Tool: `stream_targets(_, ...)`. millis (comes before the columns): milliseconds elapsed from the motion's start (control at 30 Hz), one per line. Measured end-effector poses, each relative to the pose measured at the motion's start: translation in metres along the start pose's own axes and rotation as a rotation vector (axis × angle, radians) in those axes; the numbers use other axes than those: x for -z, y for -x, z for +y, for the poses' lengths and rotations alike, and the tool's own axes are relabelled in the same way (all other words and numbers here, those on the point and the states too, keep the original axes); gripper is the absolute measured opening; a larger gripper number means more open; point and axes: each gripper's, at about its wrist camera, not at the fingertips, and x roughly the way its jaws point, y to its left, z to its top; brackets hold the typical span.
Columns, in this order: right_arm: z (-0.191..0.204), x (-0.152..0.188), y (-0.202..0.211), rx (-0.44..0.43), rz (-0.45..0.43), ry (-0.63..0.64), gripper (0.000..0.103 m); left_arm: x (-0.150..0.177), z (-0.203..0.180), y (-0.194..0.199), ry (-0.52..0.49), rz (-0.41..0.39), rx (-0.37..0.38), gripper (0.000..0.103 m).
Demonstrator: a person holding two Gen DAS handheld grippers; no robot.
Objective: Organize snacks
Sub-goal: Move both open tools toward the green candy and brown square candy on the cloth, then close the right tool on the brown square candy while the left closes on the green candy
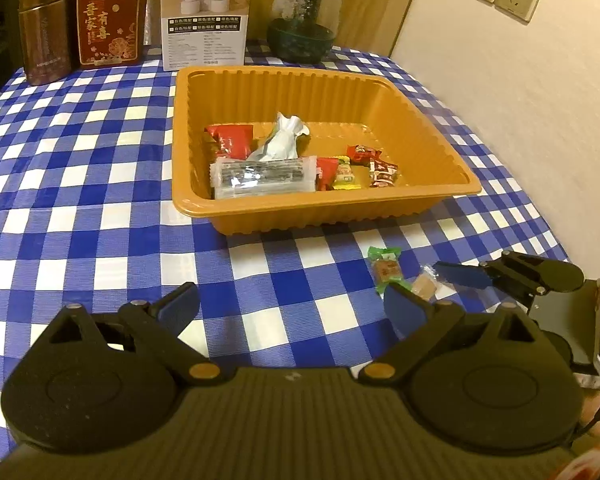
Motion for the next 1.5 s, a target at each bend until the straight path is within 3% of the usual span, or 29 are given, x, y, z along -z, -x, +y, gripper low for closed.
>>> stream_targets(133, -0.002, -0.001, 0.001, 0.005, -0.001, -0.004, 0.047, 0.000, 0.000, 0.000, 0.001, 0.001, 0.000, 0.098)
stream_targets(267, -0.003, -0.001, 0.002, 0.009, 0.004, -0.005, 0.045, 0.000, 0.000, 0.000, 0.003, 0.002, -0.001, 0.098)
stream_targets(367, -0.002, -0.001, 0.006, 0.018, 0.001, -0.011, 0.038, 0.000, 0.000, -0.001, -0.001, 0.009, 0.001, 0.098)
stream_targets(667, -0.004, -0.001, 0.012, 0.022, 0.018, -0.052, 0.037, 0.001, -0.004, -0.007, -0.018, 0.018, 0.006, 0.098)
stream_targets(933, -0.017, -0.003, 0.027, 0.113, -0.004, -0.117, 0.037, 0.000, -0.019, -0.015, -0.059, -0.005, 0.052, 0.097)
stream_targets(1400, -0.049, -0.003, 0.041, 0.192, -0.004, -0.265, 0.037, 0.002, -0.052, -0.049, -0.088, -0.041, 0.062, 0.081)
stream_targets(1500, -0.055, -0.003, 0.043, 0.194, -0.013, -0.292, 0.037, 0.004, -0.059, -0.054, -0.092, -0.055, 0.059, 0.071)
